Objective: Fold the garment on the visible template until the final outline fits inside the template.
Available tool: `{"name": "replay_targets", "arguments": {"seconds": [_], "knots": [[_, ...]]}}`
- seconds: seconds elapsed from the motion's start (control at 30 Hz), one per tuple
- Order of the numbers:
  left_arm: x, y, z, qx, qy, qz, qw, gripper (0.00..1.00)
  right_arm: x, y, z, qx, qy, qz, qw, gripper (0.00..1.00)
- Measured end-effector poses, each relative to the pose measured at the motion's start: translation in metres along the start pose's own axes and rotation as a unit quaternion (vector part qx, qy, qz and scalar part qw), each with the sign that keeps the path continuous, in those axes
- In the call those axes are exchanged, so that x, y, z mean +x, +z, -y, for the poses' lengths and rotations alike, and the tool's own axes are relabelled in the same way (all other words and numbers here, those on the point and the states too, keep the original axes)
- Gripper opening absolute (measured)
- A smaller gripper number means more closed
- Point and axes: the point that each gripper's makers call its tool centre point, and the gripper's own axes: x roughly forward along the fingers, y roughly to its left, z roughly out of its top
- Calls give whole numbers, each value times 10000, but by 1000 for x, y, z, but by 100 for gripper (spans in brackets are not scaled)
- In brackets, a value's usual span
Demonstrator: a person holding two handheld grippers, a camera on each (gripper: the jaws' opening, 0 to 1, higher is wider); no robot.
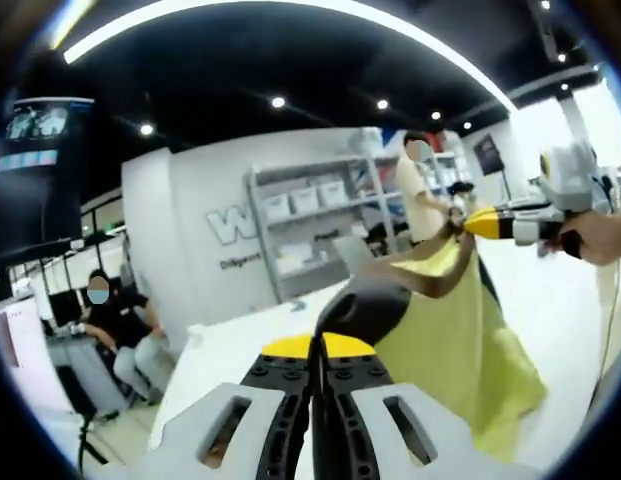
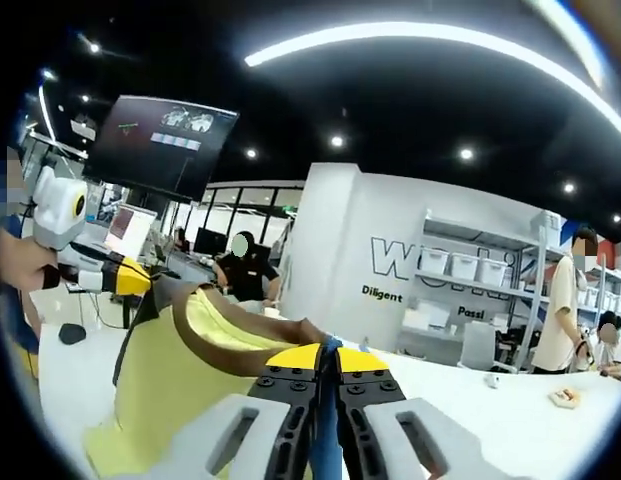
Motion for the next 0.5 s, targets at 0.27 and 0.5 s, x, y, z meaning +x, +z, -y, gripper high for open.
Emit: {"name": "replay_targets", "arguments": {"seconds": [0.27, 0.5], "knots": [[39, -41, -6, 26, -139, -488, 9987, 0, 36, -40, 7, 131, -19, -250, 9996, 0], [65, -80, -7, -198, -153, -789, 9966, 1, 54, -81, 14, 347, -70, -571, 9977, 0]]}}
